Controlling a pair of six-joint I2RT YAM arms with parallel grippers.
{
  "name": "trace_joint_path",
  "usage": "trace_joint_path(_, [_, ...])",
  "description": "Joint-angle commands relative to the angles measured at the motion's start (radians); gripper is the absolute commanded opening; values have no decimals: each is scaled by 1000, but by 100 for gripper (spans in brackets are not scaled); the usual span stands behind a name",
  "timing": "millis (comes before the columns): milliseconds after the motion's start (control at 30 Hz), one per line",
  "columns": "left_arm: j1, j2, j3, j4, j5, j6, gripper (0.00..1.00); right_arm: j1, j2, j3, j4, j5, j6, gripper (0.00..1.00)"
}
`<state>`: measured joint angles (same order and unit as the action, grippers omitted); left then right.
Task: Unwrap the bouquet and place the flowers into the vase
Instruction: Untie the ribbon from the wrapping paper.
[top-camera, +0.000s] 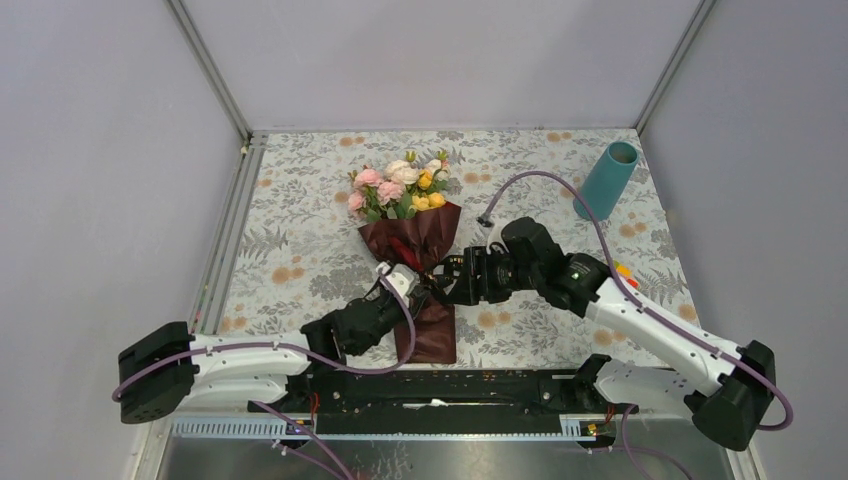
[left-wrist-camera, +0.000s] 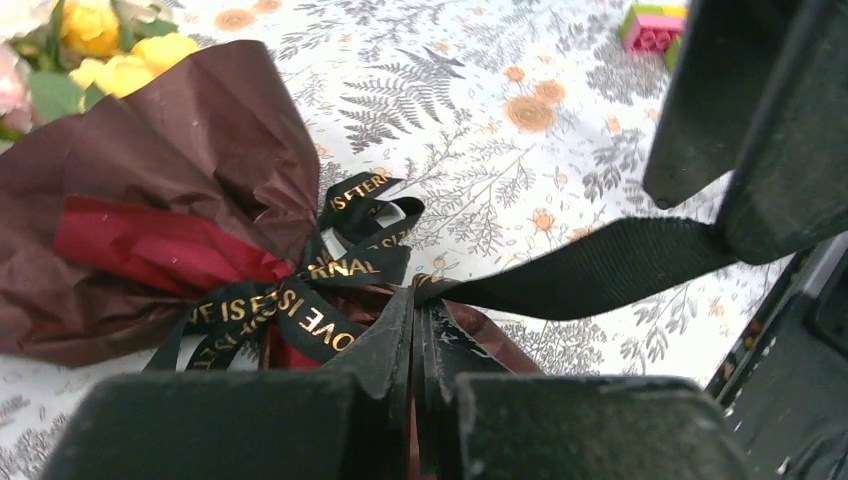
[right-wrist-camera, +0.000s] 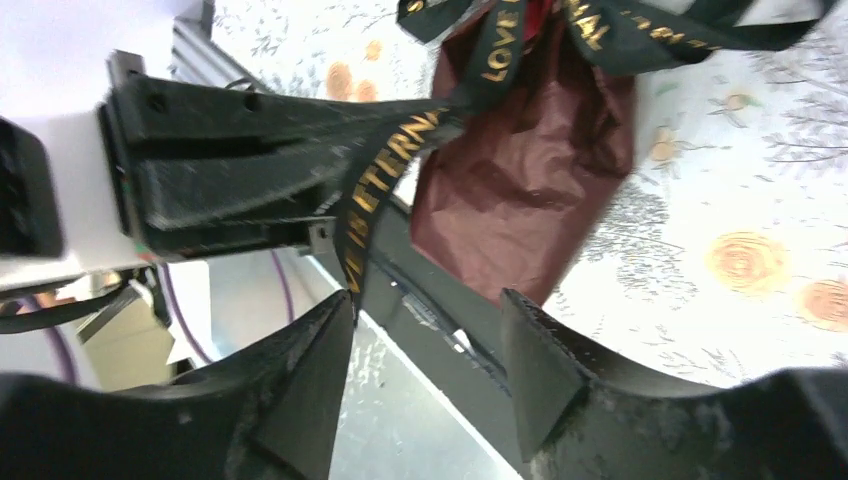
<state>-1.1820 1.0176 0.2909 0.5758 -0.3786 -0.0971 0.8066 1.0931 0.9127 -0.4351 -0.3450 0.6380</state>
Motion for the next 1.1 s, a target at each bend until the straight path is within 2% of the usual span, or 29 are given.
trace_joint_path(0, [22,-73,-11,-26,-117,-259,0,-12,-82,-41,9,186,-2,66])
trace_joint_path(133, [85,-151,-33,-112,-133,-464,0,-13,-94,-70,37,258,-17,73])
trace_joint_path(300, [174,-226,-74,-144,-58,-595,0,-56,-20,-88,100,322,-43,73])
trace_joint_path(500, [225,-241,-40,-256,6,-610,0,-143,120,-104,251,314,-58,68])
trace_joint_path(633, [244,-242,-29,-283,30,-618,0,-160,233,-110,355,329,-40,58])
trace_joint_path(767, [252,-227,-22,-281,48,-626,0,-182,347,-103,423,291,-30,53])
trace_joint_path(1067, [257,-192,-2,-285,78,-624,0,-184,469,-104,499,282,7,59])
